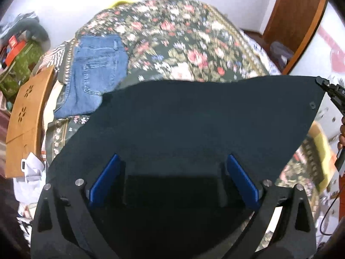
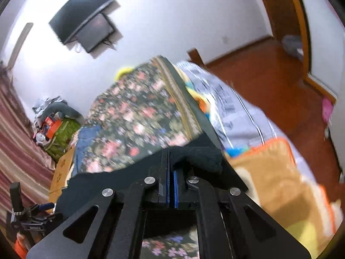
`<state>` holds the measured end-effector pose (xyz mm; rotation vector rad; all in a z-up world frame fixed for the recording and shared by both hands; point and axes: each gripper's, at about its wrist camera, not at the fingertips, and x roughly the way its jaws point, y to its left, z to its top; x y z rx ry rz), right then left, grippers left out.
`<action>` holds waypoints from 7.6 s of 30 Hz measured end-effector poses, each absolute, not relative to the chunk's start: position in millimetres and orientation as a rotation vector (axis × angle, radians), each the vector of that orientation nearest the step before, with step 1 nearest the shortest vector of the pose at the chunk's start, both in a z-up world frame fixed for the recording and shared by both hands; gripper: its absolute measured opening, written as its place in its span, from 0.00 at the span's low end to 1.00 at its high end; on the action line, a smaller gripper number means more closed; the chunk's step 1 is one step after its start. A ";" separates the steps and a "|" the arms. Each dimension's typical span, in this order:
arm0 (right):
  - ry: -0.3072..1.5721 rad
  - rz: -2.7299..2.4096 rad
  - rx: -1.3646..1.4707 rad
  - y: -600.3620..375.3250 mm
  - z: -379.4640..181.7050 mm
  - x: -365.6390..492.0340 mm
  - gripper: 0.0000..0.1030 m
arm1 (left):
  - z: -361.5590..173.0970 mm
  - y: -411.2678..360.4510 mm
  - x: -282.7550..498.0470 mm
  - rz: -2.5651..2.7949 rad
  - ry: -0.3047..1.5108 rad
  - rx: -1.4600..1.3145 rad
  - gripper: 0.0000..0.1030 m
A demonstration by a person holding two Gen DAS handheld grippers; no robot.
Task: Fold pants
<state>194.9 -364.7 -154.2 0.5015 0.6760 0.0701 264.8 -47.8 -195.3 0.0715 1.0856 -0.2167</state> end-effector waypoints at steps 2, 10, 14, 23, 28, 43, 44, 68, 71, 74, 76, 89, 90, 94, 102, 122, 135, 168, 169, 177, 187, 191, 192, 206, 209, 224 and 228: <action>0.643 0.088 0.476 -355.6 -136.1 197.8 0.02 | -184.8 -36.5 260.7 -0.217 1.063 0.025 0.98; 0.757 -0.009 0.507 -361.5 -178.4 205.3 0.06 | -176.7 -5.6 247.5 -0.203 1.041 -0.048 0.98; 0.900 -0.078 0.659 -393.5 -225.3 198.8 0.07 | -187.0 4.0 245.7 -0.184 1.072 -0.070 0.98; 1.041 -0.008 0.761 -393.5 -258.5 165.4 0.48 | -196.6 -2.8 248.1 -0.190 1.100 -0.085 0.98; 1.060 0.075 0.802 -372.6 -262.5 162.0 0.49 | -194.1 -15.2 250.2 -0.207 1.097 -0.069 0.98; 0.914 0.064 0.254 -368.1 -207.8 223.6 0.45 | -191.8 -61.1 281.6 -0.198 1.020 0.104 0.98; 0.937 0.072 0.248 -369.9 -214.9 232.7 0.41 | -194.8 -64.5 283.1 -0.206 1.028 0.105 0.98; 0.946 0.067 -0.038 -361.2 -247.2 285.5 0.07 | -232.5 -97.6 289.0 -0.234 1.082 0.231 0.98; 0.863 0.047 -0.055 -362.2 -225.7 283.2 0.07 | -232.7 -97.3 288.6 -0.236 1.082 0.232 0.98; 0.810 0.025 -0.069 -363.6 -211.2 291.4 0.06 | -232.3 -97.2 288.1 -0.235 1.079 0.231 0.98; 0.817 0.006 -0.095 -362.2 -216.2 302.6 0.06 | -232.0 -96.7 287.6 -0.234 1.075 0.228 0.98; 0.989 -0.033 0.017 -376.9 -225.7 305.7 0.17 | -232.2 -95.4 287.6 -0.234 1.072 0.220 0.98; 0.977 -0.004 0.048 -375.3 -213.7 293.9 0.32 | -232.0 -95.4 287.7 -0.232 1.071 0.221 0.98; 0.919 0.112 0.165 -362.4 -185.1 244.8 0.76 | -226.9 -93.9 286.4 -0.219 1.059 0.213 0.98; 1.035 0.180 0.564 -349.0 -242.5 175.9 0.80 | -202.1 -72.3 278.3 -0.197 1.027 0.137 0.98; 0.988 0.061 0.763 -371.7 -288.7 215.9 0.17 | -189.3 -47.7 263.7 -0.146 0.987 0.109 0.98; 0.838 0.023 0.587 -369.9 -228.8 224.0 0.05 | -167.5 -42.2 249.0 -0.154 0.915 0.103 0.98; 0.973 0.764 -0.151 -33.0 -186.4 184.4 0.24 | -142.3 75.3 188.3 -0.014 0.846 -0.076 0.98; 0.987 0.777 -0.127 -37.1 -182.5 185.8 0.28 | -142.6 74.8 190.6 -0.013 0.847 -0.078 0.98; 0.917 0.760 -0.066 -70.6 -155.1 177.9 0.43 | -155.6 75.9 228.9 -0.073 0.928 -0.140 0.98; 0.860 0.536 -0.016 -144.5 -168.6 200.1 0.52 | -220.0 58.8 296.2 -0.223 1.215 -0.248 0.49; 0.933 0.486 0.002 -160.2 -198.6 212.7 0.52 | -224.8 47.7 295.4 -0.224 1.212 -0.211 0.38; 0.965 0.486 0.013 -162.4 -207.9 215.8 0.52 | -221.1 45.4 293.8 -0.213 1.200 -0.196 0.23; 1.020 0.528 0.025 -167.4 -219.1 218.1 0.54 | -199.3 6.1 304.6 -0.086 1.048 0.162 0.15; 0.997 0.519 -0.012 -165.6 -211.4 216.4 0.54 | -227.2 13.8 304.5 -0.073 1.108 0.176 0.26; 0.944 0.572 -0.061 -119.8 -185.5 275.9 0.56 | -180.5 -1.5 315.6 -0.168 0.989 0.096 0.81; 1.096 0.569 -0.083 -115.4 -222.1 288.5 0.56 | -223.7 -0.6 331.2 -0.189 1.156 0.060 0.81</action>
